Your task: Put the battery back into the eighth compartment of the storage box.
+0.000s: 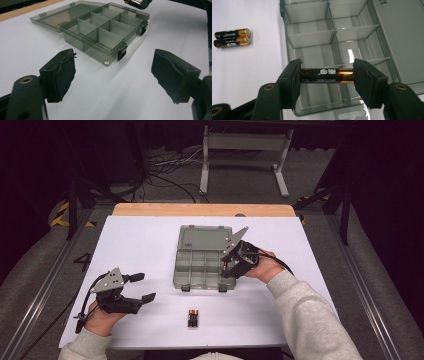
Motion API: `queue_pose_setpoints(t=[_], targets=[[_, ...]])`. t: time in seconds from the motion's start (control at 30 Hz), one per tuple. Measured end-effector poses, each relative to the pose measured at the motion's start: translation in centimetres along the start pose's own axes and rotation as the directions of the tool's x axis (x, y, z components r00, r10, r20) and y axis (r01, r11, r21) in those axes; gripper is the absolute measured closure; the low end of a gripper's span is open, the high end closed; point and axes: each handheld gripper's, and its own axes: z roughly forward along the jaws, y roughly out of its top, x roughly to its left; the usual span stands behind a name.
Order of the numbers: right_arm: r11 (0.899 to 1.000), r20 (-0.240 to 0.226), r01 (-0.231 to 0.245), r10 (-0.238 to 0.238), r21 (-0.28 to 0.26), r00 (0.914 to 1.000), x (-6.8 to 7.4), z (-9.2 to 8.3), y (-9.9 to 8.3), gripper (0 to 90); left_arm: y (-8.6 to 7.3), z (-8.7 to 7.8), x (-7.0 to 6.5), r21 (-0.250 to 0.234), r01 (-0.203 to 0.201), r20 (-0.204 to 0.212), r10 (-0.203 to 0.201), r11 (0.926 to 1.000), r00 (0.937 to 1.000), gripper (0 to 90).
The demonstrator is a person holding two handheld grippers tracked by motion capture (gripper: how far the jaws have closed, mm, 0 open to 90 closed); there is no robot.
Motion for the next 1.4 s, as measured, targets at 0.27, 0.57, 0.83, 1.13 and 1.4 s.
queue_pose_setpoints(t=[0.27,0.57,0.83,1.13,1.4], targets=[[1.0,-0.016,0.002,-0.002,0.021,0.9999,0.1,0.8,-0.4,41.5,0.0,0.0,0.0,0.003,-0.001,-0.003,0.001,1.0,1.0,19.7],[0.999,-0.032,0.004,-0.003,0.038,0.9995,0.2,1.4,-0.7,41.5,0.0,0.0,0.0,0.004,-0.001,-0.003,0.001,1.0,1.0,19.7],[0.999,-0.037,0.004,-0.002,0.046,0.9993,0.2,1.6,-0.8,41.4,0.0,0.0,0.0,0.007,-0.001,-0.002,0.001,1.0,1.0,19.7],[0.998,-0.036,0.012,-0.01,0.057,0.9993,0.2,1.9,-0.8,41.4,0.0,0.1,0.0,0.01,0.006,0.006,-0.006,0.9999,1.0,19.7],[0.998,-0.048,0.028,-0.025,0.049,0.9985,0.2,2.2,-0.6,41.4,0.0,0.2,0.0,0.012,0.008,0.009,-0.008,0.9999,0.9999,19.7]])
